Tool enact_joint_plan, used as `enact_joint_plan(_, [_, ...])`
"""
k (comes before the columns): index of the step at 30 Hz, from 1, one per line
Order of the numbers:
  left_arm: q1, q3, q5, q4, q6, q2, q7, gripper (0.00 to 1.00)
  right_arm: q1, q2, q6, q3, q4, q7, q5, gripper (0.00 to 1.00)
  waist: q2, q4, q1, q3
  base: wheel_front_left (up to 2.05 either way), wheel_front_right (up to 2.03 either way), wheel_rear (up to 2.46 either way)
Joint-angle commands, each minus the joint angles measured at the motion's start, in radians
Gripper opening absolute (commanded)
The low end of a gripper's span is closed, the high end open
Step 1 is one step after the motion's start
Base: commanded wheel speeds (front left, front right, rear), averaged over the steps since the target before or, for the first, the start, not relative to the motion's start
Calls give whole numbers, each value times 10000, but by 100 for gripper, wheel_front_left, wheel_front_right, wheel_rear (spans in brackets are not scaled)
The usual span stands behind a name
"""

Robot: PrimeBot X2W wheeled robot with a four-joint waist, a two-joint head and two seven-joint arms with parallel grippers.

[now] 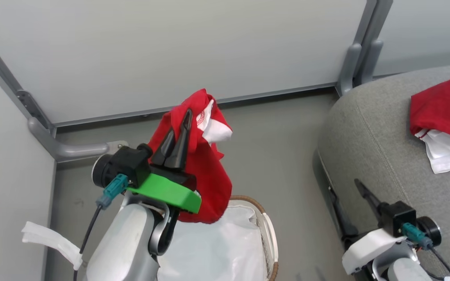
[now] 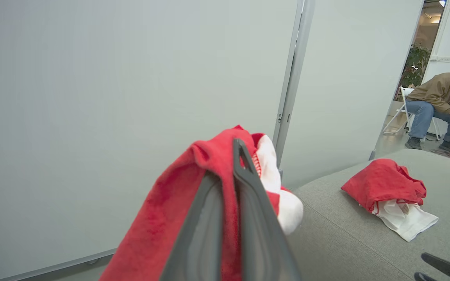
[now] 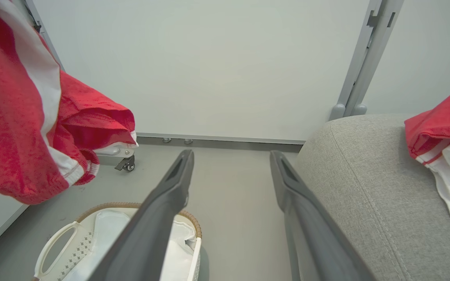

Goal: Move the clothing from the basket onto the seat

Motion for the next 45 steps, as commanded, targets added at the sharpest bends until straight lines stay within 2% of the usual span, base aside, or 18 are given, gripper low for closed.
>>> enact_joint_plan(1, [-191,36,-75,-91,-38,15,-36,0,132,-18,-14,130,26,-19,-64,100,0,196,0,-189,0,0,0])
enact_joint_plan(8, [-362,-493,-361,-344,-40,13,-38,0,-67,-112,-14,1942,-151,-19,29,100,0,580,0,-268,0,0,0])
enact_joint_plan(15, [-414,-1277,-747,-517,-41,17,-38,0,-1258,-150,-14,3560,97,-19,244,100,0,1206,0,-215,0,0,0])
enact_joint_plan(20, [-564,-1894,-1011,-617,-42,13,-38,0,-2256,-79,-14,4349,892,-18,364,100,0,1768,0,-115,0,0,0])
enact_joint_plan(24, [-687,-2273,-1183,-679,-42,13,-36,0,-2835,148,-14,4540,1534,-19,568,100,0,2165,0,12,0,0,0])
enact_joint_plan(25, [-714,-2352,-1218,-686,-42,10,-36,0,-2937,172,-14,4573,1647,-19,588,81,0,2244,0,39,0,0,0])
enact_joint_plan(26, [-743,-2418,-1276,-693,-42,13,-36,0,-3034,213,-14,4696,1774,-19,643,38,0,2331,0,69,0,0,0])
enact_joint_plan(27, [-765,-2464,-1284,-699,-42,14,-36,0,-3113,239,-14,4755,1806,-19,677,0,0,2389,0,90,0,0,0])
enact_joint_plan(34, [-664,-2379,-1382,-766,10,9,-38,0,-2756,349,-14,4466,1531,-19,777,0,0,2447,0,189,0,0,0])
enact_joint_plan(35, [-624,-2300,-1387,-834,11,8,-38,4,-2701,323,-14,4400,1456,-19,764,0,0,2395,0,195,0,0,0])
enact_joint_plan(36, [-577,-2260,-1304,-834,13,6,-38,58,-2598,282,-14,4243,1373,-19,762,0,0,2311,0,204,0,0,0])
enact_joint_plan(37, [-537,-2223,-1243,-823,18,9,-36,100,-2496,267,-14,4120,1295,-19,786,0,0,2228,0,206,0,0,0])
enact_joint_plan(45, [-122,-1748,-746,-517,27,7,-26,100,-1568,126,-14,3272,330,-21,674,0,0,931,0,132,0,0,0])
